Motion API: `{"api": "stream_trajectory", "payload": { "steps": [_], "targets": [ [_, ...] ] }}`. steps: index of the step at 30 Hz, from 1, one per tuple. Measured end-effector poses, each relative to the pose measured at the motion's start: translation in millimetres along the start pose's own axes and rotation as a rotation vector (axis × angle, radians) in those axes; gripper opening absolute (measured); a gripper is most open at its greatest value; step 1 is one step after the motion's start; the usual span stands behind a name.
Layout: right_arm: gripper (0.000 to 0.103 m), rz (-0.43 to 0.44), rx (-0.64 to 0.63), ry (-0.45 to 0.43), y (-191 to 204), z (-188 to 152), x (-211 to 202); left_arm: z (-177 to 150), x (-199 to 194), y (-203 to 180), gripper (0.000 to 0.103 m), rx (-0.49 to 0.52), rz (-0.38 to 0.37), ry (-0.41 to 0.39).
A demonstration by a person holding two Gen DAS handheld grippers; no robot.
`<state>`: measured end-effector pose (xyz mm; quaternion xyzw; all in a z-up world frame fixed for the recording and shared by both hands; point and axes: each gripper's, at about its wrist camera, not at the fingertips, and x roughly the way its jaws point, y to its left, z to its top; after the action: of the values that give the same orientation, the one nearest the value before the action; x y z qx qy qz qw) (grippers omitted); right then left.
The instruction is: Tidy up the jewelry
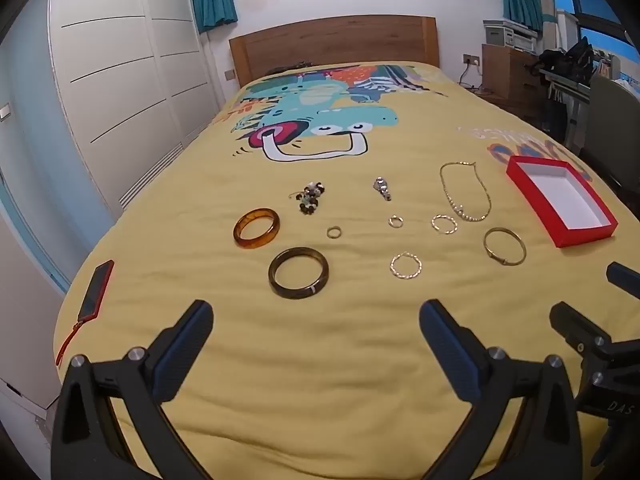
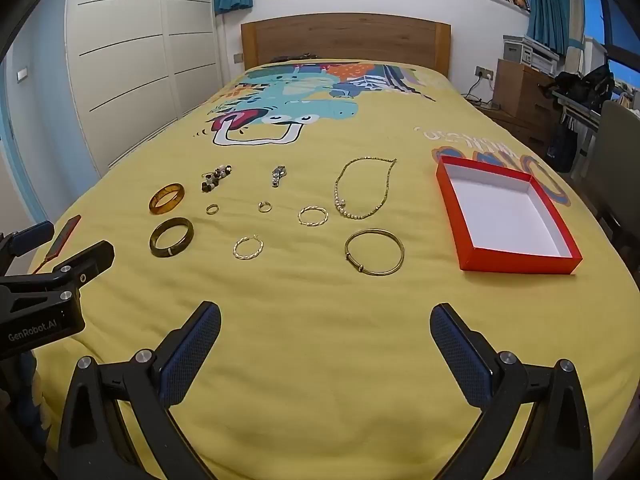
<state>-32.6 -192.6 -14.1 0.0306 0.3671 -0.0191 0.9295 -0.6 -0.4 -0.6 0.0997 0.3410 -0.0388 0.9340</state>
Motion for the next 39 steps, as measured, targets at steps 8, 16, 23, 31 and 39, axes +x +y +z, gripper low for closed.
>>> {"api": "stream_trajectory", "payload": {
  "steps": [8,16,23,31,39],
  "targets": [
    [0.102,0.002,0.0,-0.005,-1,1,-2,-4,-2,-1,0.103,-0.002,-0.001,0.011],
    [0.102,-0.007,0.007,-0.015,-1,3,0,-3,14,8,0.103,-0.032,-0.034,0.065],
    [0.102,0.005,0.019,-0.028,-3,1,-1,-6,18,11,0.103,-0.039,-0.051,0.074],
    [0.102,0.015,0.011,-0.034,-1,2,-2,-4,17,15,0.103,-0.041,-0.035,0.081],
    [0.102,0.015,0.008,-0.033,0,2,-3,3,6,16,0.103,-0.035,-0.014,0.046]
  ]
}}
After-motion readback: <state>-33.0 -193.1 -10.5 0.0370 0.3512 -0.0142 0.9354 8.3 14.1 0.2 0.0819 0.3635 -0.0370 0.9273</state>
